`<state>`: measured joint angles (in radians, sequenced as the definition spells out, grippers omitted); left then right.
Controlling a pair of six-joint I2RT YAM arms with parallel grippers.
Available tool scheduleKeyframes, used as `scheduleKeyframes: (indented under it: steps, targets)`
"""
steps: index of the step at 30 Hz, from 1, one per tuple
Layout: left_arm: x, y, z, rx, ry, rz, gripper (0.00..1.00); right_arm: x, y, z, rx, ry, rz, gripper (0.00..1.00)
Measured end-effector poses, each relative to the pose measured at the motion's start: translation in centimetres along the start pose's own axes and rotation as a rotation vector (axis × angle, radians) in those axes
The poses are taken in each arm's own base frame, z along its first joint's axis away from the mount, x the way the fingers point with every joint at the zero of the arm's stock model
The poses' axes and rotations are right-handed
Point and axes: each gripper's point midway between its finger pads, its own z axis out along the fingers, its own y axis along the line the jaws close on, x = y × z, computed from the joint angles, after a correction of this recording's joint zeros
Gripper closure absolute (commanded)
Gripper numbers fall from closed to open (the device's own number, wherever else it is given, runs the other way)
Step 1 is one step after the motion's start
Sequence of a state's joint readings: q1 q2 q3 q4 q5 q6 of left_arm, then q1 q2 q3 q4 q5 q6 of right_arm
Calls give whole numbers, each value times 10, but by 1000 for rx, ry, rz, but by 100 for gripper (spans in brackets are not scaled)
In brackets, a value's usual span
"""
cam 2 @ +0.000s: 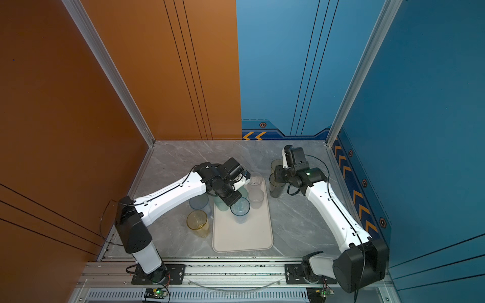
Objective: Place the glasses into the tray
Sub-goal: 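Lower the blue cup onto the tray beside the teal cups, open left gripper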
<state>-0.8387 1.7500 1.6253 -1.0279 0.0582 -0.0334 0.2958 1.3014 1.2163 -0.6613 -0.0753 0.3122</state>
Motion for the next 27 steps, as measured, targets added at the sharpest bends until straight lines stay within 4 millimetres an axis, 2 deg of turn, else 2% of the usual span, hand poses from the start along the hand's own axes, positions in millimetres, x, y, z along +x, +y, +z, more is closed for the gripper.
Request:
scheduleKeyframes:
  steps: [14,27]
  targets:
    - [2,2,10,18,16,-13,100,5,0,10,5,29,-4,66]
    - [4,3,14,20,29,-17,98,4,1,10,4,28,-4,66]
